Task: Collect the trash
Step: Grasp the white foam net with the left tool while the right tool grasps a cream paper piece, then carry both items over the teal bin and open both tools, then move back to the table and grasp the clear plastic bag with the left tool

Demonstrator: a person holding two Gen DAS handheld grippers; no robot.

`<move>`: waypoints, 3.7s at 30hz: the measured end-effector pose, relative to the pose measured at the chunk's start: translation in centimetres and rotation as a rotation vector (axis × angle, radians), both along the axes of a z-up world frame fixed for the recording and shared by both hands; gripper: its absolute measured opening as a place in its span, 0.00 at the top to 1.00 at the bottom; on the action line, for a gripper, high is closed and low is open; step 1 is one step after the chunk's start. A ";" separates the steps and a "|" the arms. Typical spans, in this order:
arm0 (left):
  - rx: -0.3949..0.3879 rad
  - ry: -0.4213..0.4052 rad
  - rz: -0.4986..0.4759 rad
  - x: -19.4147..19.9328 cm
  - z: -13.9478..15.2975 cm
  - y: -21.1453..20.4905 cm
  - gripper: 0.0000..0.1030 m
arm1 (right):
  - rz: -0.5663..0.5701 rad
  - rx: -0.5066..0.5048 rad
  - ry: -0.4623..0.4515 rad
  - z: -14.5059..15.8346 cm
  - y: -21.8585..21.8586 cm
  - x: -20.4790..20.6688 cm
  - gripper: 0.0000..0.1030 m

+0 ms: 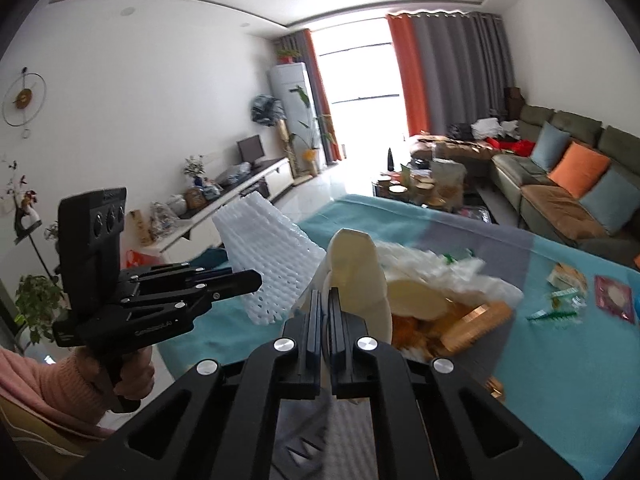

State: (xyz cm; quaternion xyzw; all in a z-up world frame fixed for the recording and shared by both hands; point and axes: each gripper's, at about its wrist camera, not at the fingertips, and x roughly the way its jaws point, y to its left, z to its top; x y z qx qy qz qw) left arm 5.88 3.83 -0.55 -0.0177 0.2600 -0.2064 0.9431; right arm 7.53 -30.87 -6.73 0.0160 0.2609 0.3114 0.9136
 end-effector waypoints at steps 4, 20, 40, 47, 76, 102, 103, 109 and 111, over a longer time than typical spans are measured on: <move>0.002 -0.017 0.072 -1.3 1.0 3.4 0.88 | 0.049 0.015 0.002 0.6 2.4 0.9 0.98; 0.062 0.041 0.507 -3.6 0.2 20.7 0.88 | 0.285 -0.018 0.051 0.7 18.8 6.6 0.98; 0.080 0.266 0.649 0.5 -7.5 28.6 0.85 | 0.375 -0.190 0.255 -5.5 34.3 11.9 0.97; 0.073 0.320 0.668 2.7 -10.6 29.0 0.78 | 0.357 -0.224 0.329 -7.4 36.1 12.6 0.92; 0.008 0.059 -0.003 1.3 -3.4 2.7 0.28 | 0.017 -0.056 0.033 1.0 7.0 5.1 0.61; -0.103 0.401 -0.305 6.1 -10.7 -13.0 0.49 | -0.307 0.051 0.153 -4.8 -8.2 3.1 0.61; -0.103 0.409 -0.295 6.4 -10.8 -13.1 0.58 | -0.298 0.049 0.150 -4.8 -8.0 3.2 0.61; -0.123 0.425 -0.267 7.2 -10.7 -12.8 0.86 | -0.268 0.050 0.144 -4.5 -6.9 3.4 0.61; -0.120 0.415 -0.266 7.2 -10.5 -12.9 0.87 | -0.266 0.058 0.147 -4.4 -6.9 3.5 0.61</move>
